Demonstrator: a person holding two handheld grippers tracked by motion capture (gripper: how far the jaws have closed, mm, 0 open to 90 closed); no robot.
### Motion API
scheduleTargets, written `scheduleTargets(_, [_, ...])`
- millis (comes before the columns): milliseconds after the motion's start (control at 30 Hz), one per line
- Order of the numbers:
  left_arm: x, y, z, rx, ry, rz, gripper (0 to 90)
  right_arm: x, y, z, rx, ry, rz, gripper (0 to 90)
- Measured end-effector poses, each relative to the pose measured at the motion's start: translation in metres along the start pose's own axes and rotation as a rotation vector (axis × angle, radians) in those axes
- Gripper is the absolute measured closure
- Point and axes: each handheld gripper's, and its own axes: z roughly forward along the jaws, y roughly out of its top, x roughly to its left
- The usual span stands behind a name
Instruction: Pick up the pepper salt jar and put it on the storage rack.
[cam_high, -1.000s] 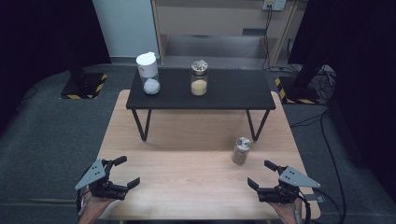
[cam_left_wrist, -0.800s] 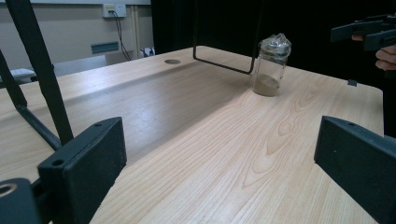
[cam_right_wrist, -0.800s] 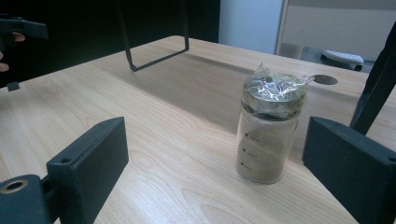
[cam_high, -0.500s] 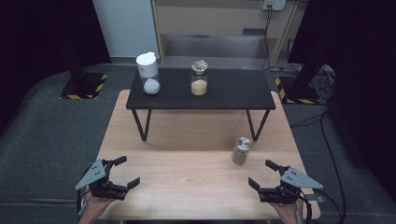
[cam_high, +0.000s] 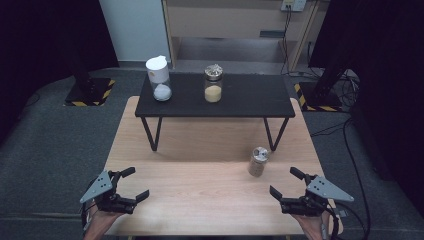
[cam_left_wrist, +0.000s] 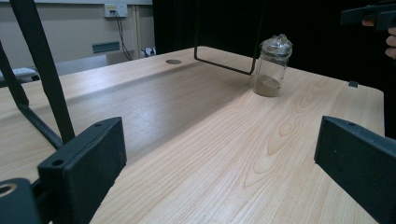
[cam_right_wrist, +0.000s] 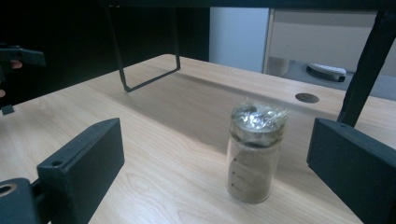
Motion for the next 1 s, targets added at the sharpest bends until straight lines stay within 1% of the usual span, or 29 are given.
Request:
scheduleTargets(67, [0.000, 0.000, 0.000, 0.004, 0.000, 0.001, 1.0, -0.001, 0.004, 0.001, 0.005, -0.006, -0.001, 3.5])
scheduleTargets(133, [0.000, 0.000, 0.000, 0.003, -0.001, 0.000, 1.1, -0.001, 0.010, 0.002, 0.022, -0.015, -0.005, 3.5])
scheduleTargets(267, [0.000, 0.000, 0.000, 0.001, 0.000, -0.003, 1.1, -0.002, 0.020, 0.007, 0.047, -0.016, -0.011, 3.3])
scheduleTargets(433, [0.000, 0.000, 0.000, 0.001, -0.001, -0.003, 1.1, -0.004, 0.026, 0.011, 0.060, -0.018, -0.005, 3.3])
scheduleTargets(467, [0.000, 0.000, 0.000, 0.001, -0.001, -0.003, 1.1, -0.005, 0.030, 0.014, 0.076, -0.023, -0.007, 3.3])
scheduleTargets(667, [0.000, 0.000, 0.000, 0.001, 0.000, -0.002, 1.1, -0.009, 0.038, 0.024, 0.107, -0.033, 0.007, 3.3])
scheduleTargets(767, [0.000, 0.000, 0.000, 0.002, 0.001, -0.002, 1.1, -0.011, 0.039, 0.028, 0.118, -0.034, 0.003, 3.3])
scheduleTargets(867, [0.000, 0.000, 0.000, 0.002, 0.001, -0.003, 1.1, -0.012, 0.042, 0.039, 0.144, -0.033, -0.004, 3.3])
scheduleTargets(967, [0.000, 0.000, 0.000, 0.002, 0.000, -0.003, 1.1, -0.014, 0.043, 0.043, 0.151, -0.030, -0.008, 3.3])
scheduleTargets(1000, [0.000, 0.000, 0.000, 0.002, 0.000, -0.002, 1.1, -0.015, 0.045, 0.048, 0.160, -0.036, -0.007, 3.3])
